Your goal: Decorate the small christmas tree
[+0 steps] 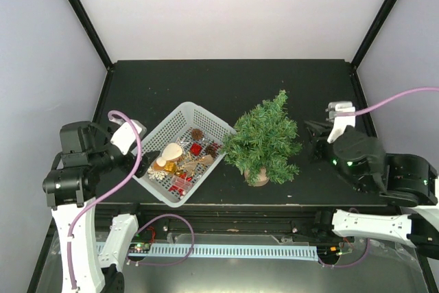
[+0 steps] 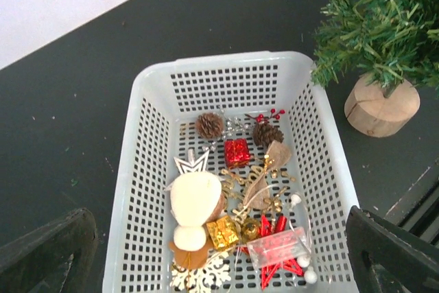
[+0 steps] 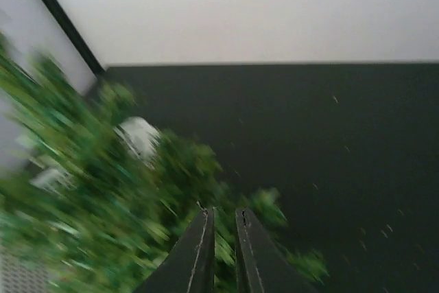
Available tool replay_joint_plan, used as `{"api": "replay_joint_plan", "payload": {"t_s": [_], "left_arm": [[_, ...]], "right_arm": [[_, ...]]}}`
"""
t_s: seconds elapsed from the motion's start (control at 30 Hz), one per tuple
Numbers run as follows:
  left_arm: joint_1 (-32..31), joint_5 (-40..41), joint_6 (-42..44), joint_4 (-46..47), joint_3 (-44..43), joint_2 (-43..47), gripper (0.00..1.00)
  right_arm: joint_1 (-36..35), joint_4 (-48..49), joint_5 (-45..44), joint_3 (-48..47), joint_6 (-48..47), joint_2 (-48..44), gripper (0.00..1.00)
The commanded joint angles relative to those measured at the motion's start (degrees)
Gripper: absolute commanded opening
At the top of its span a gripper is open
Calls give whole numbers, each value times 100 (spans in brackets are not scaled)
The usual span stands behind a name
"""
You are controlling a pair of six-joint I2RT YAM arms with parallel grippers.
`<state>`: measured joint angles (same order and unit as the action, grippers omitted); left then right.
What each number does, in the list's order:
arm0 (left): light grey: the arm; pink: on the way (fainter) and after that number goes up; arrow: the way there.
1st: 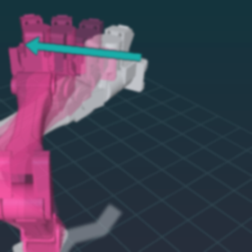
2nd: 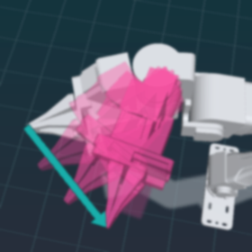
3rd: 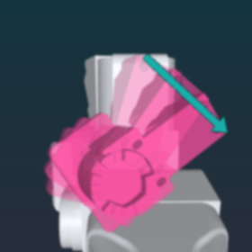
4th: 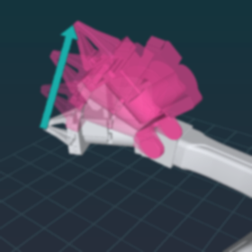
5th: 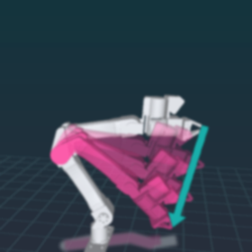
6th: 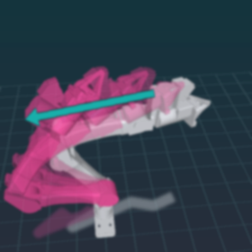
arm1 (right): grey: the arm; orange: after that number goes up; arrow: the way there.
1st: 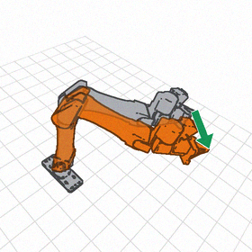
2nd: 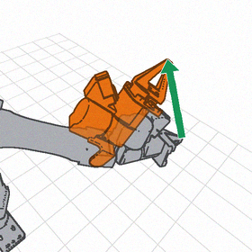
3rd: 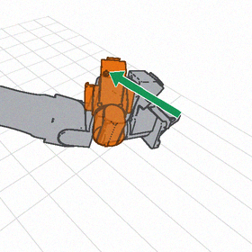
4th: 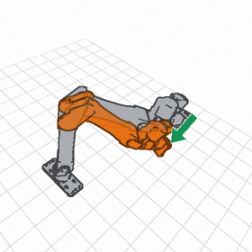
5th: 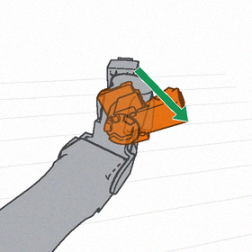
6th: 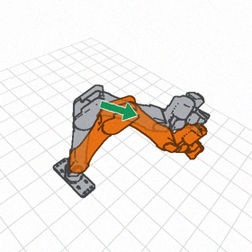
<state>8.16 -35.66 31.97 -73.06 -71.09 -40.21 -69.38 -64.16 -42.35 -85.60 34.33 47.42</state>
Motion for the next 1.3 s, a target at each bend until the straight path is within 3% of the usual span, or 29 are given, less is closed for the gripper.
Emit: {"api": "replay_joint_plan", "payload": {"t_s": [0.0,0.13,0.3,0.6,0.73,0.9,1.13,1.27], "left_arm": [[-25,183,217,-220,190,8,99],[-34,222,268,15,440,-61,99],[-123,278,299,241,586,-434,99],[-622,1415,383,1470,1432,-1292,99],[-629,2066,301,2314,1539,-1914,99],[-628,2309,81,2563,1094,-2794,99],[-636,2213,98,2938,1199,-3040,99],[-647,2176,248,3014,1305,-3237,99]], "right_arm": [[-23,-1568,-138,650,1442,-237,10],[-31,-1659,469,1519,2054,-736,8],[-30,-1028,1493,2742,2249,-1590,5],[-27,280,2877,4132,1550,-2008,2],[-23,1225,3321,4833,1281,-2559,7],[-31,1691,3016,5183,1443,-2970,5],[-28,2233,3064,5483,1947,-2232,1],[-31,2189,2747,5413,2002,-2286,1]]}}
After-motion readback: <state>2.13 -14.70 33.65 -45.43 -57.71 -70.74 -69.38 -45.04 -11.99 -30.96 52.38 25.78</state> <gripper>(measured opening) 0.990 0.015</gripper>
